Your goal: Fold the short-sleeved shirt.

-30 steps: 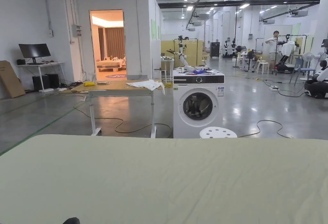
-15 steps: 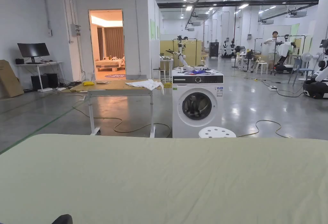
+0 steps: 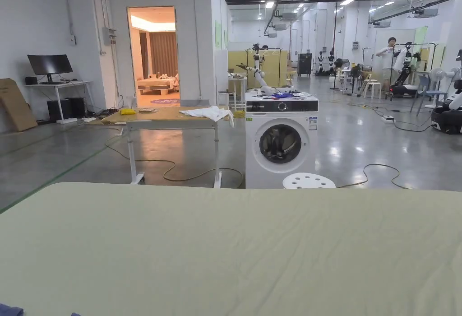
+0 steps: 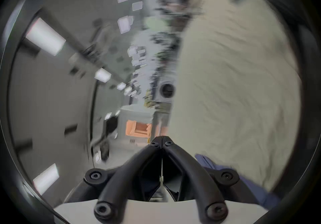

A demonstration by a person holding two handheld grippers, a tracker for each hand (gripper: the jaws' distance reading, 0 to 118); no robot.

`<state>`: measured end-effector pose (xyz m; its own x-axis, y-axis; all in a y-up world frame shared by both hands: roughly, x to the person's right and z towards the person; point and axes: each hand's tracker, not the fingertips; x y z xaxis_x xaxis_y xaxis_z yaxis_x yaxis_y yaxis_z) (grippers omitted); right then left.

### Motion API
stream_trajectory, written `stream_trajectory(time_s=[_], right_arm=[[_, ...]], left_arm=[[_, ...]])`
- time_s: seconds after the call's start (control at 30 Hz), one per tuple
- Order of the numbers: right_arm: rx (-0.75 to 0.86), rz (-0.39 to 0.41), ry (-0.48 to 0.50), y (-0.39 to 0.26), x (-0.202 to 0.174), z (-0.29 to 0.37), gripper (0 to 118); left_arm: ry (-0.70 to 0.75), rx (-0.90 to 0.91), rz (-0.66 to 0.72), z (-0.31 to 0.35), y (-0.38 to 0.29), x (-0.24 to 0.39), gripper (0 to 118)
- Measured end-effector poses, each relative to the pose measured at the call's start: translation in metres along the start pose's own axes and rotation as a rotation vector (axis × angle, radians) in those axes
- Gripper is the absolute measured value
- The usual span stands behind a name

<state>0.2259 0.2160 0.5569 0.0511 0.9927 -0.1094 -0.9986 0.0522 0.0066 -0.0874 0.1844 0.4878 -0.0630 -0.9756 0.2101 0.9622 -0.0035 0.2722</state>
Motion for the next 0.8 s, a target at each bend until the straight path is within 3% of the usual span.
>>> stream_trajectory(time_s=[0.1, 0.17, 0.2, 0.27, 0.33, 0.4, 0.47, 0.53, 0.6, 0.73, 0.8], right_arm=[[0.025, 0.149, 0.065, 0.002, -0.027, 0.001, 1], [0.017, 0.109, 0.074, -0.011, -0.027, 0.006, 1], [0.002, 0.019, 0.06, 0.0, -0.024, 0.0, 1], [0.009, -0.283, -0.049, -0.002, -0.007, 0.001, 1], [-0.008, -0.73, -0.114, -0.012, 0.022, 0.001, 1], [0.001, -1.058, -0.166, -0.028, 0.035, 0.003, 2], [-0.023, -1.35, -0.206, -0.049, 0.043, 0.006, 2], [-0.033, -1.601, -0.191, -0.066, 0.033, 0.009, 1], [-0.058, -1.664, -0.172, -0.07, 0.03, 0.011, 1], [-0.095, -1.553, -0.165, -0.068, 0.028, 0.009, 1], [-0.077, -1.543, -0.164, -0.067, 0.029, 0.01, 1]], left_arm=[[-0.07, 0.03, -0.07, 0.002, 0.002, 0.02, 0], [-0.053, 0.039, -0.035, 0.003, 0.006, 0.016, 0], [-0.008, 0.035, 0.052, 0.001, 0.009, 0.008, 0], [0.104, 0.001, 0.378, -0.003, 0.009, -0.024, 0], [0.223, 0.046, 0.801, 0.0, 0.003, -0.068, 0], [0.322, 0.12, 1.135, 0.007, -0.008, -0.097, 0], [0.336, 0.221, 1.444, 0.014, -0.021, -0.107, 0], [0.275, 0.287, 1.665, 0.017, -0.033, -0.103, 0], [0.279, 0.232, 1.682, 0.015, -0.039, -0.095, 0], [0.288, 0.191, 1.623, 0.014, -0.04, -0.091, 0], [0.279, 0.204, 1.635, 0.013, -0.037, -0.093, 0]])
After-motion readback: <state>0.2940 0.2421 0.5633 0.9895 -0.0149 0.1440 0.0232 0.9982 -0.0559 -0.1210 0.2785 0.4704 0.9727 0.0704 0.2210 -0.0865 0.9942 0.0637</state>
